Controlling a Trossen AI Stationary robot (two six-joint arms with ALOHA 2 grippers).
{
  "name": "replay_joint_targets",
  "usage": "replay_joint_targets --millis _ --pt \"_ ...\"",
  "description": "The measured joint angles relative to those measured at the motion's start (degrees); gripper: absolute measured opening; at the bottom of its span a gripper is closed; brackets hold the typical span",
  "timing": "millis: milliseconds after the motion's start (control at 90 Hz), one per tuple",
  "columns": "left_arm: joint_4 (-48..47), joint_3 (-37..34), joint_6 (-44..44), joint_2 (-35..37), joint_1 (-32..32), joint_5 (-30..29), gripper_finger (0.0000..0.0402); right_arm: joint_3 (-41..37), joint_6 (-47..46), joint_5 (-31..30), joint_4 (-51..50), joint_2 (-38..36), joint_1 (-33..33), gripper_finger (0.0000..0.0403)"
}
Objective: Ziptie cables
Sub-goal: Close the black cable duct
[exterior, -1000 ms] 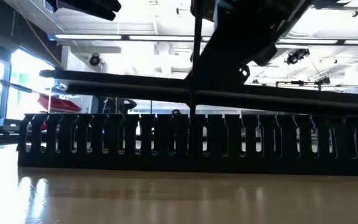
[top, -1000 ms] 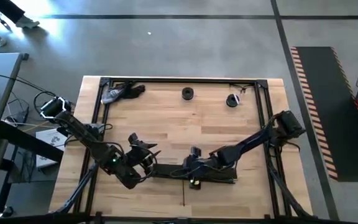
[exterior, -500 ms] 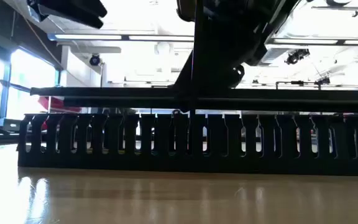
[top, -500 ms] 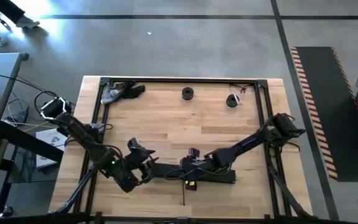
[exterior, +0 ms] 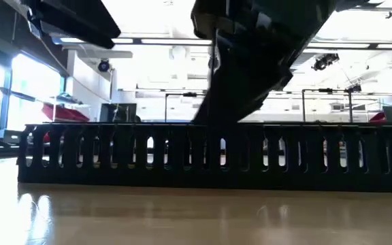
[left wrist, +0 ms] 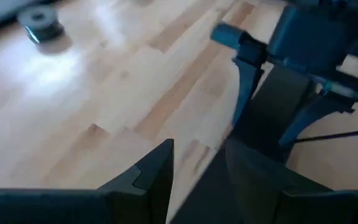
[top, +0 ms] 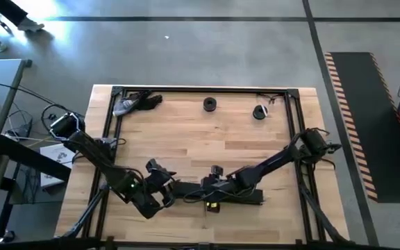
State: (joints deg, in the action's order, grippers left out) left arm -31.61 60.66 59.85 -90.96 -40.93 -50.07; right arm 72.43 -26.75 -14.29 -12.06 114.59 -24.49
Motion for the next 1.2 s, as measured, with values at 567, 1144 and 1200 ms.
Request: replay_joint_targets --millis 567,1144,1200 --pt "0.29 0.0 -6.83 -2.03 -4.5 5.35 0.0132 -0.18 -0.8 4.49 -2.65 -4.17 0.59 0.0204" --pt "4.98 -9.06 -1.65 -10.75 -10.93 -0.01 0.0294 -0.16 -4.54 2.1 -13.23 -10.71 -1.83 0.0204" --pt "6.96 -9.84 -2.28 -11.57 -10.16 0.01 0.0302 -0.16 -4.86 2.17 -13.13 -10.78 -1.86 0.0204"
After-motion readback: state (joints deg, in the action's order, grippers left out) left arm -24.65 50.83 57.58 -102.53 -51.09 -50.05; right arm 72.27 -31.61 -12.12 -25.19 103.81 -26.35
